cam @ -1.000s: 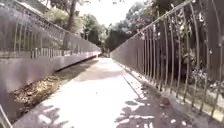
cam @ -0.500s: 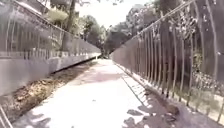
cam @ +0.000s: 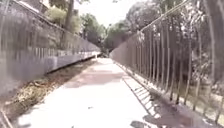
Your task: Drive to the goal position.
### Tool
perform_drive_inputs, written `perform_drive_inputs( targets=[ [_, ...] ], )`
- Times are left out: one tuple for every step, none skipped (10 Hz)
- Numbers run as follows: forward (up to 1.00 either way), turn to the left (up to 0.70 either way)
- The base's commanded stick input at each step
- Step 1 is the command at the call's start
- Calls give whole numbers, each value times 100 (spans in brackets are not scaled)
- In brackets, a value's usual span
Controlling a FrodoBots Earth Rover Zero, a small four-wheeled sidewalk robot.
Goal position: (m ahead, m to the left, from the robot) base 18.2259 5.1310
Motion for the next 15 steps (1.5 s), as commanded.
perform_drive_inputs(
  targets=[
    [50, 0],
    [50, 0],
    [50, 0],
    [50, 0],
    [50, 0],
    [50, 0],
    [50, 0],
    [50, 0],
    [50, 0],
    [50, 0],
    [50, 0],
    [50, 0],
    [50, 0],
    [50, 0],
    [50, 0]
  ],
)
